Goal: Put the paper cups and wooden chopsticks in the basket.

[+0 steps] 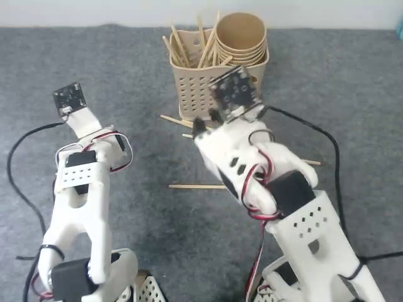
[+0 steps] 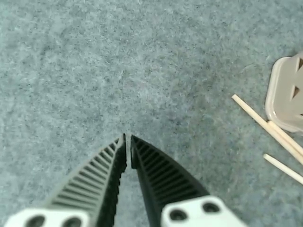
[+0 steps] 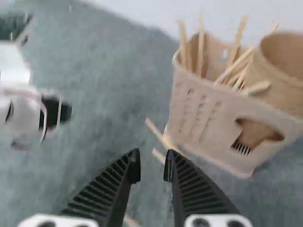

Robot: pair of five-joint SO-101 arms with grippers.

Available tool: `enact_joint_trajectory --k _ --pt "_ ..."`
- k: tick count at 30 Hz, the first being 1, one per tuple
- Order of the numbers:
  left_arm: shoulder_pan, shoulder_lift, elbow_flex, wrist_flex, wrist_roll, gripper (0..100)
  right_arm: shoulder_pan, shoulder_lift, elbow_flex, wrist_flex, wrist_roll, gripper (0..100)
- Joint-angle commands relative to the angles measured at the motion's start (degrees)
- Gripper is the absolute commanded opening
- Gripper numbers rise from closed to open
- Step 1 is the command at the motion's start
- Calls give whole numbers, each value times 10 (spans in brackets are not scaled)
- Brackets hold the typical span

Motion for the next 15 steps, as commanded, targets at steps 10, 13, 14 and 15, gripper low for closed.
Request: enact_joint_trajectory --k 10,13,14,15 --pt "51 -4 0 21 -67 73 -60 -10 160 98 69 95" --pt "65 -4 0 47 -68 197 -59 28 200 64 99 95" --pt "67 -5 0 49 -68 231 -58 47 203 56 107 95" --pt "67 -5 0 50 -68 250 -58 66 202 47 116 95"
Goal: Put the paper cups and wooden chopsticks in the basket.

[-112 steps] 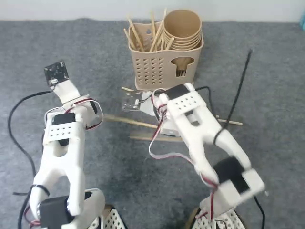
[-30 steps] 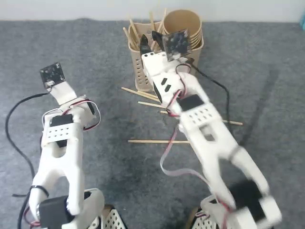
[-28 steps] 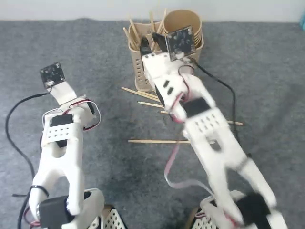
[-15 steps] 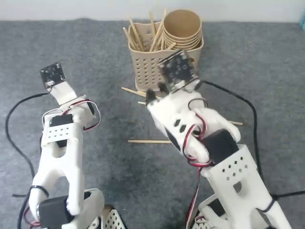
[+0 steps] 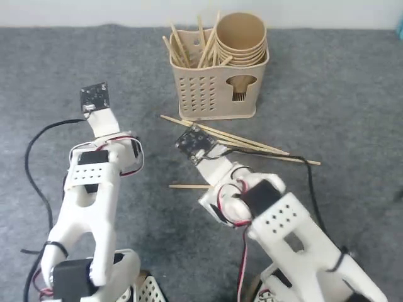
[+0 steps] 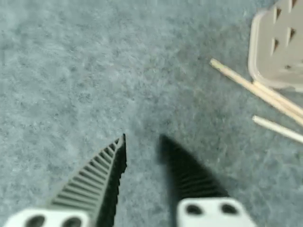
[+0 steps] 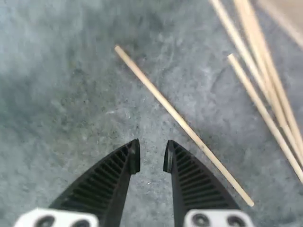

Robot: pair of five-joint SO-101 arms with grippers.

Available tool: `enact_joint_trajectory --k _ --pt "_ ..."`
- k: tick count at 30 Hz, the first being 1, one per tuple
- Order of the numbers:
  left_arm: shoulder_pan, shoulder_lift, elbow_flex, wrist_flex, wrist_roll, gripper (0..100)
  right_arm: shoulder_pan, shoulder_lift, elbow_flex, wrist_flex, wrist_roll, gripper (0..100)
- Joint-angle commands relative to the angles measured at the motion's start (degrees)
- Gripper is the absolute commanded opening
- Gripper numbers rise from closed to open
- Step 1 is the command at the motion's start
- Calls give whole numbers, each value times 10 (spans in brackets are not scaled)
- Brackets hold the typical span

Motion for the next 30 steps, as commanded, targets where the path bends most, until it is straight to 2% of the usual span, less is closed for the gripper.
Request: enact_joint_trajectory --k 1,7,14,24,26,30 --pt "12 -6 -4 14 -8 254 -2 58 -2 -43 41 97" --pt "11 -7 -4 13 -8 220 -2 203 -40 -106 83 212" --pt "-9 -7 -8 13 -6 218 0 365 -142 -108 84 180" --pt "-9 -7 -8 13 -6 218 67 475 -236 -113 110 179" --pt "-9 -7 -8 13 -6 218 66 482 -236 -112 110 160" --pt "-9 -7 -8 13 -6 218 65 476 -236 -111 106 9"
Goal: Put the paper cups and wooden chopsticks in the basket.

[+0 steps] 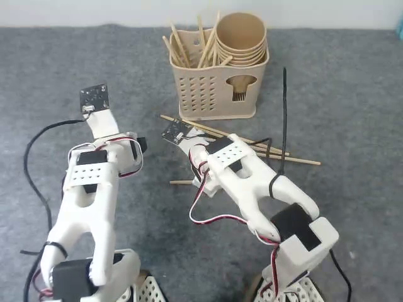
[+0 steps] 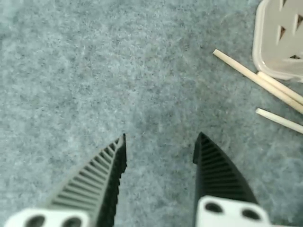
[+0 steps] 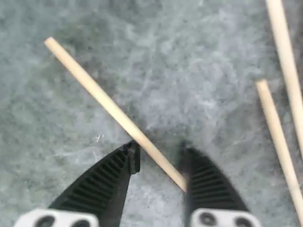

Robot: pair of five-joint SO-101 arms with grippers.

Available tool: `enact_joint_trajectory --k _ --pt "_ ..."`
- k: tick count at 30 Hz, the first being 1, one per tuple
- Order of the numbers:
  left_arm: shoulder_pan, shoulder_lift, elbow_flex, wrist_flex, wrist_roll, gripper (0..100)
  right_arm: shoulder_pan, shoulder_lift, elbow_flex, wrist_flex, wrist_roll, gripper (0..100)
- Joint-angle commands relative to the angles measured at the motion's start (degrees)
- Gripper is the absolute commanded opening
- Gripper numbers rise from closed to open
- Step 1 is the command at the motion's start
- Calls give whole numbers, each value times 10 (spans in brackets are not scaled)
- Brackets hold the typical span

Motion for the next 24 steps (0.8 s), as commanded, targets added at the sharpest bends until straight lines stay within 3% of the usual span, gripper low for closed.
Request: enact_joint_trajectory --k 1,9,15,24 --pt "-4 -7 -8 0 -2 218 6 -20 -23 -1 4 5" --pt "-4 -7 -9 -1 -2 218 -3 -94 -25 73 7 9" --pt "-4 -8 -9 -1 -1 218 -29 -236 -25 109 7 8" --pt "-4 -8 -9 -1 -1 218 -36 -497 -25 10 2 8"
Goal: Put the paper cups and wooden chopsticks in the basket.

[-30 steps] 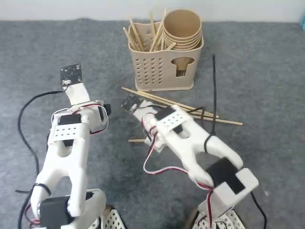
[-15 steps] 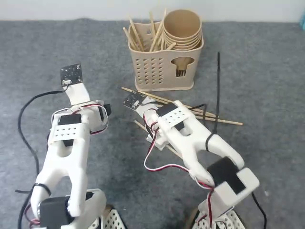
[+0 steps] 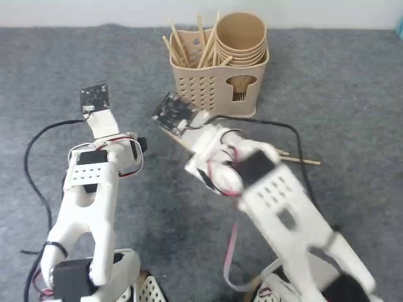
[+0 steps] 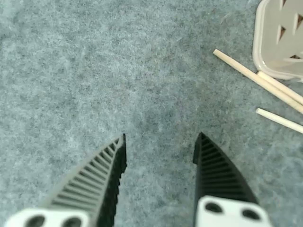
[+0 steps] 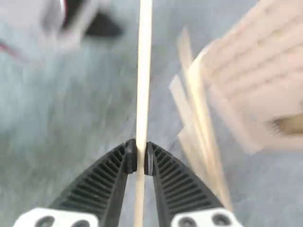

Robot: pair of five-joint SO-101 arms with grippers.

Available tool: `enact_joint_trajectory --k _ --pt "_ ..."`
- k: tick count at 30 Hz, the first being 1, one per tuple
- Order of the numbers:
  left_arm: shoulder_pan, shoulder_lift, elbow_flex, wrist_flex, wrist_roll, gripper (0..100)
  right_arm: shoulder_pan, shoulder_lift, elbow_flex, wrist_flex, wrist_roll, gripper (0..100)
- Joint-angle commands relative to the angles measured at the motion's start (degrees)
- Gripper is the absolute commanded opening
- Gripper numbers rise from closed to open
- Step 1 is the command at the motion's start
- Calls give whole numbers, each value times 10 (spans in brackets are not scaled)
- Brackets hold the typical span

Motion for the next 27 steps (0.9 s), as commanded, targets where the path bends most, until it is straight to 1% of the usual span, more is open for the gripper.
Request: enact_joint_trajectory --k 1,2,4,8,11,13,16,19,22,27 --pt "-4 -8 -9 -1 -1 218 0 -93 -25 -82 -8 8" --pt "-4 -8 -9 -1 -1 218 7 -100 -25 -113 -30 8" --pt "-4 -8 -9 -1 -1 218 25 -104 -25 -182 -99 8" --pt "-4 -8 -9 -9 0 218 67 -100 -13 -358 -229 8" --pt "-4 -8 -8 -11 0 218 102 -80 -4 -490 -299 8" --pt "-4 -8 -8 -11 0 218 126 -55 -3 -566 -331 9" --pt "-4 -8 -8 -11 0 218 151 1 -5 -665 -344 9" --pt "-4 -8 -8 -11 0 218 165 66 -25 -720 -345 9" --pt "-4 -8 -8 -11 0 218 180 143 -67 -742 -345 9" --pt "-4 -8 -8 -11 0 218 199 262 -159 -749 -349 9"
